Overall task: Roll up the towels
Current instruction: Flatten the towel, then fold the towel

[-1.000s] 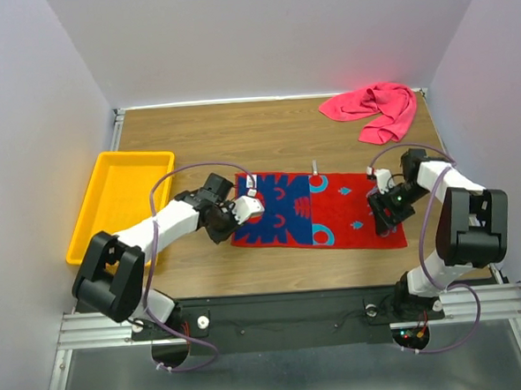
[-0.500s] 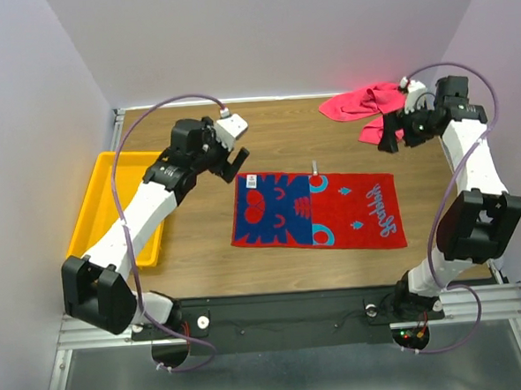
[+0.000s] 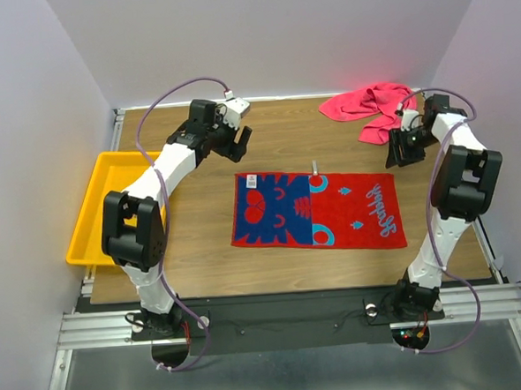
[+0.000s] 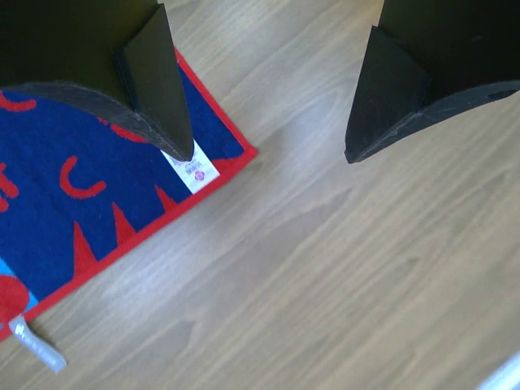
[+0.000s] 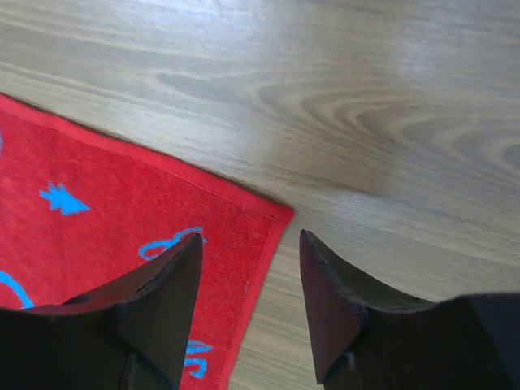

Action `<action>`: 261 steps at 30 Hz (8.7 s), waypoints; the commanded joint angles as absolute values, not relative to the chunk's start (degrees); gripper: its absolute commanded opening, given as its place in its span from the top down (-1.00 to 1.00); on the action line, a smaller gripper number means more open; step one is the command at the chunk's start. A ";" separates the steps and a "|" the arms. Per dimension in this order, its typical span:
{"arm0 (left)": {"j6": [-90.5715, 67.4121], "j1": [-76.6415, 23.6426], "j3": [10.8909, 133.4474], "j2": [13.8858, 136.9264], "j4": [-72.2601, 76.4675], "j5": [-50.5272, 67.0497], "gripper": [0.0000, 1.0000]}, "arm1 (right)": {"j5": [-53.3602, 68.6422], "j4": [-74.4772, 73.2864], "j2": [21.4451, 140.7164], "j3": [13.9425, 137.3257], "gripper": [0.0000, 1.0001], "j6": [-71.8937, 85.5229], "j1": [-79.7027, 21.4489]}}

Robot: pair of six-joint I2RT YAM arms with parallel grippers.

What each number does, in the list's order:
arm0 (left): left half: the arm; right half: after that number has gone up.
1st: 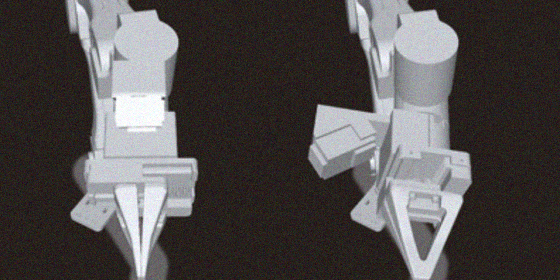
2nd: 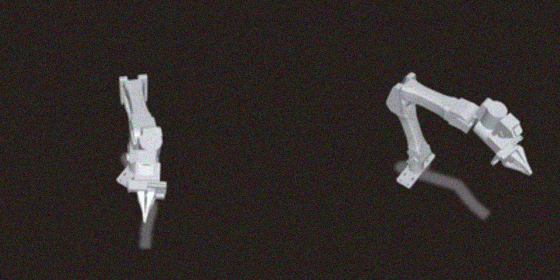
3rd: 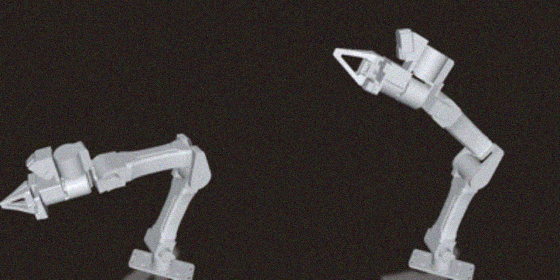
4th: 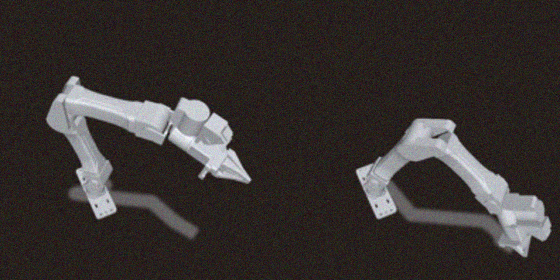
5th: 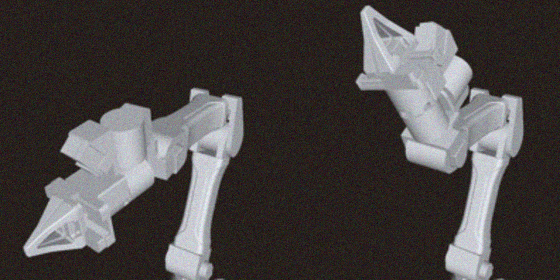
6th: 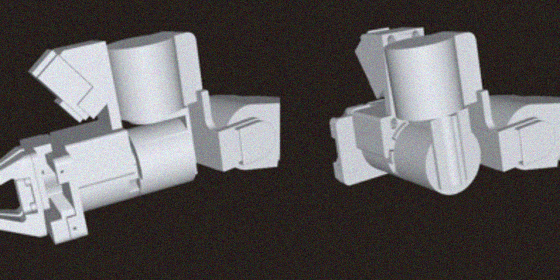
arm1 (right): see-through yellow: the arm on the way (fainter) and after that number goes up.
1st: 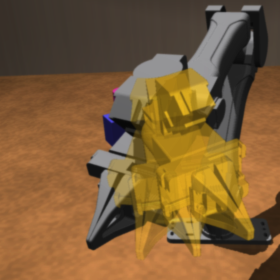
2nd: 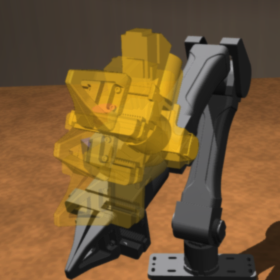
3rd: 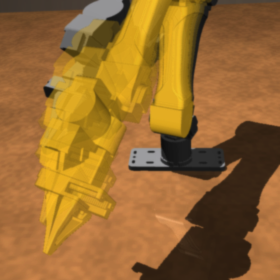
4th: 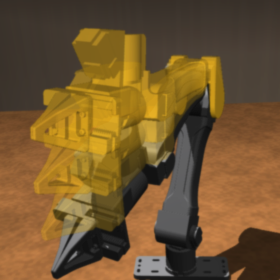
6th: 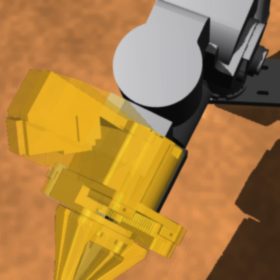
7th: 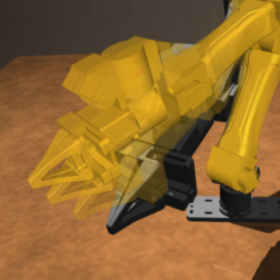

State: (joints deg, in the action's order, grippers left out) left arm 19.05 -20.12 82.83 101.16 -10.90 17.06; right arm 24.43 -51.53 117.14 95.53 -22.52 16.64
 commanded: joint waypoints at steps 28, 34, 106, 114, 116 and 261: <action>17.31 -20.21 83.05 108.80 -12.56 19.51 -0.54 | 24.87 -49.22 121.11 89.38 0.99 -24.61 16.61; 17.49 -20.21 85.08 111.88 -14.15 20.48 -0.50 | 26.63 -49.31 120.32 89.21 0.99 -24.87 16.61; 33.84 -13.10 65.22 88.69 -11.78 25.22 1.00 | 38.94 -55.28 103.45 84.12 0.99 -39.19 16.70; 40.60 -13.10 56.08 82.36 -13.01 28.30 1.00 | 35.95 -55.55 100.02 77.09 0.99 -44.73 16.61; 42.18 -13.10 53.01 80.78 -11.96 28.30 1.00 | 35.42 -55.72 99.49 74.72 0.99 -46.14 16.61; 7.30 -23.99 79.73 105.64 -8.35 23.29 -0.03 | 25.32 -55.28 99.84 63.11 0.62 -40.87 -20.83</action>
